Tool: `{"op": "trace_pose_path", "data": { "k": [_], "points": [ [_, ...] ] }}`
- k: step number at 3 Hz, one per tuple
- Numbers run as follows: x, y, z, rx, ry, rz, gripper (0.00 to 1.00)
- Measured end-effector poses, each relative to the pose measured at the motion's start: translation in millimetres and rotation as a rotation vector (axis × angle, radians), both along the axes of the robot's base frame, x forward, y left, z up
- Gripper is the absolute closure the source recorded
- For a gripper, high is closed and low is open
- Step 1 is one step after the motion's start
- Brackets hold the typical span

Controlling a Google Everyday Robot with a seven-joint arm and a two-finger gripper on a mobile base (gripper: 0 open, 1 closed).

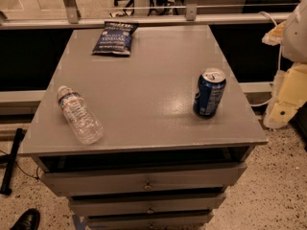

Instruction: Move pepsi can near blue chip bag

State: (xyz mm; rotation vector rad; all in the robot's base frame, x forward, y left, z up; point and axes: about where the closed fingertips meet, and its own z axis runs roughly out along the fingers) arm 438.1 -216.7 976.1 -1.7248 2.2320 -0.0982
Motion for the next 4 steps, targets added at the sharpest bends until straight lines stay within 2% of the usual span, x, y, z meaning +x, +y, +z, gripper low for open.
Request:
{"op": "trace_pose_path", "data": {
  "k": [1, 2, 3, 4],
  "points": [
    [0.0, 0.0, 0.0, 0.000, 0.000, 0.000, 0.00],
    [6.5, -2.8, -0.2, 0.040, -0.017, -0.010, 0.00],
    [27.1, -9.8, -15.3, 0.157, -0.038, -0.046, 0.00],
    [57.4, 1.1, -36.8, 0.329, -0.077, -0.059, 0.00]
  ]
}}
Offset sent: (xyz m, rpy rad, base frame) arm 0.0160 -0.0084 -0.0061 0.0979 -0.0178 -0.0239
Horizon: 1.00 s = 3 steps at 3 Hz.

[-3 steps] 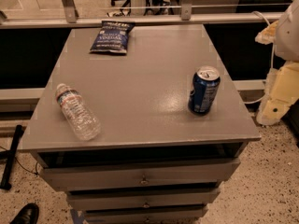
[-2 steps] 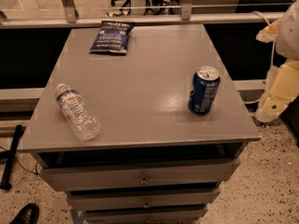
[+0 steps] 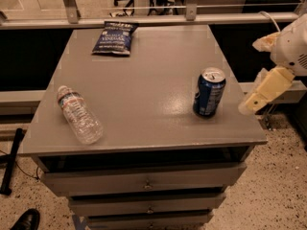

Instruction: Move pepsi can near blue chip bag

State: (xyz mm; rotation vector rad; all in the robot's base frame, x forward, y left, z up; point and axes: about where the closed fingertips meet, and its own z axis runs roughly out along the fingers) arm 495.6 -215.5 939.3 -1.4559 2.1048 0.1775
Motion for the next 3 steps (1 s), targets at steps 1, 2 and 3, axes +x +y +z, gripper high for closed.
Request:
{"op": "trace_pose_path", "data": {
  "k": [1, 2, 3],
  "points": [
    [23.1, 15.2, -14.1, 0.153, -0.027, -0.010, 0.00],
    [31.9, 34.9, -26.3, 0.274, -0.041, -0.006, 0.00],
    [39.0, 48.5, -43.3, 0.356, -0.045, -0.006, 0.00]
  ]
}}
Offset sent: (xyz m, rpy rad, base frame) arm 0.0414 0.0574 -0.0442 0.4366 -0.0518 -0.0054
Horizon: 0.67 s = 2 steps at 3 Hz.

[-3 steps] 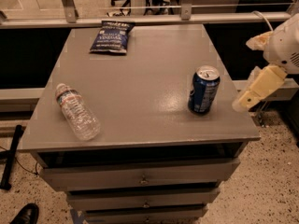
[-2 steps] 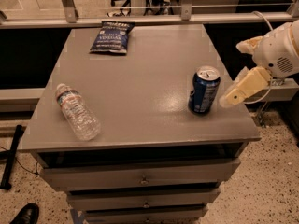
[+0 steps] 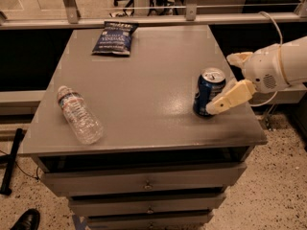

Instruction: Move pepsi can near blue chip bag

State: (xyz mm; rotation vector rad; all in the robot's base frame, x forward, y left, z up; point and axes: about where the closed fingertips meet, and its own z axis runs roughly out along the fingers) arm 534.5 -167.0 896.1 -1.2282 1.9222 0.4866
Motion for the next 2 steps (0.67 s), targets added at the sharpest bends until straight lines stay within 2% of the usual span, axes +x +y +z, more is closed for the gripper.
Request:
{"op": "trace_pose_path", "data": {
  "k": [1, 2],
  "points": [
    [7.9, 8.8, -9.6, 0.053, -0.008, 0.004, 0.18],
    [14.9, 16.1, -14.5, 0.088, -0.012, 0.007, 0.41]
  ]
}}
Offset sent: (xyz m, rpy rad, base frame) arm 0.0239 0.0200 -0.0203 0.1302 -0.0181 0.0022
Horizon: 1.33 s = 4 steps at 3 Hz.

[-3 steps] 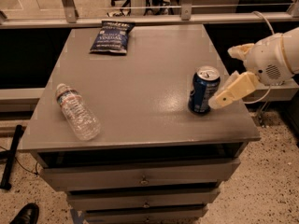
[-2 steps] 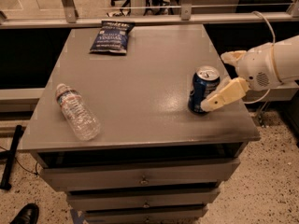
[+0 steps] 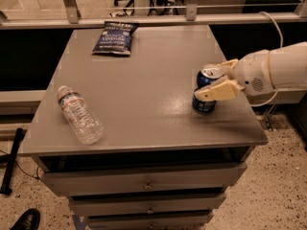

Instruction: Move pepsi can near blue chip bag

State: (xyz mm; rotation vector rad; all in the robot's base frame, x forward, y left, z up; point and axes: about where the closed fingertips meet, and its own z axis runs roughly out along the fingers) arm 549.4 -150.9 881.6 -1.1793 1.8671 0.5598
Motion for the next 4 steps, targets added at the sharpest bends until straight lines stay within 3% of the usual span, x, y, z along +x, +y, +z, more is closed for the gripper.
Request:
{"op": "trace_pose_path", "data": {
  "k": [1, 2, 3, 4],
  "points": [
    [11.5, 2.0, 2.7, 0.012, -0.021, 0.000, 0.64],
    [33.9, 2.1, 17.7, -0.001, -0.080, 0.001, 0.87],
    [58.4, -9.5, 57.2, -0.005, -0.218, -0.042, 1.00],
    [58.4, -9.4, 57.2, -0.005, -0.218, -0.041, 1.00]
  ]
}}
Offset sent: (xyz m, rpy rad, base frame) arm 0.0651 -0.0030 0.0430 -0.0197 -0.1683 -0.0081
